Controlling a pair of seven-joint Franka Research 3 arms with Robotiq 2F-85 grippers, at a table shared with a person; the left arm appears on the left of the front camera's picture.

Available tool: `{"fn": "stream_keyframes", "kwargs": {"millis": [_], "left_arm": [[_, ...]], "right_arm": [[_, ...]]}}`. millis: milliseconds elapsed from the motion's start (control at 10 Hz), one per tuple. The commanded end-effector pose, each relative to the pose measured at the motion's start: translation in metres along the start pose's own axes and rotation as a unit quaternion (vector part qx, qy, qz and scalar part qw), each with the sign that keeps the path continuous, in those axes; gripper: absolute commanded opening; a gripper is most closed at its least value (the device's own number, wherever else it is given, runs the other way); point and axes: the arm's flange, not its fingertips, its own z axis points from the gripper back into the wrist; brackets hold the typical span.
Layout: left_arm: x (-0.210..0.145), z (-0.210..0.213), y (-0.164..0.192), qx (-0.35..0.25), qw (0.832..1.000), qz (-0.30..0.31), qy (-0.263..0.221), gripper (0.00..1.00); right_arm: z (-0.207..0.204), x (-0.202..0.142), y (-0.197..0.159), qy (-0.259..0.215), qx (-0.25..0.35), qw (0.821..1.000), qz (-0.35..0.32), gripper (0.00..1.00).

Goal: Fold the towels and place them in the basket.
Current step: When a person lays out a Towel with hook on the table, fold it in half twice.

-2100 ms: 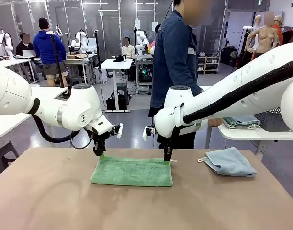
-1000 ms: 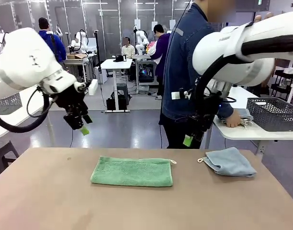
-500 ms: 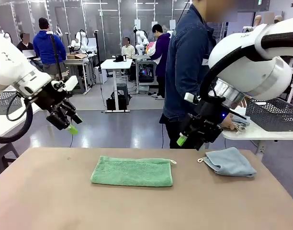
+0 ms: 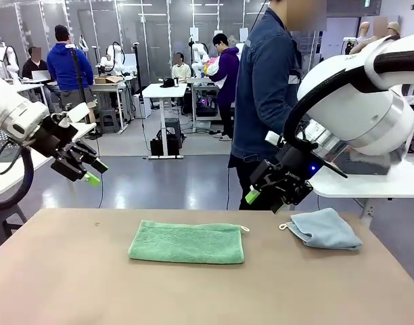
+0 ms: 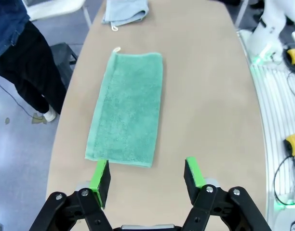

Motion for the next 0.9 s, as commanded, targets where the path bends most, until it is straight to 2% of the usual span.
{"fn": "stream_keyframes", "kwargs": {"millis": [0,400,500,700,800], "left_arm": [[-0.010,0.007,0.002,-0.010,0.999,-0.007,-0.044,0.78],[-0.025,0.005,0.006,-0.020,0.997,0.010,-0.068,0.78],[-0.017,0.008,0.002,-0.009,0.999,0.012,-0.046,0.78],[-0.017,0.008,0.002,-0.009,0.999,0.012,-0.046,0.78],[-0.017,0.008,0.002,-0.009,0.999,0.012,-0.046,0.78]], "right_arm": [[0.000,0.003,-0.002,0.010,-0.003,1.000,0.001,0.84],[0.000,0.003,-0.002,0.010,-0.003,1.000,0.001,0.84],[-0.001,-0.001,-0.001,0.005,0.000,1.000,0.000,0.84],[-0.007,0.004,0.006,-0.034,-0.009,0.999,-0.013,0.84],[-0.015,0.004,0.009,-0.044,-0.016,0.998,-0.040,0.84]]}}
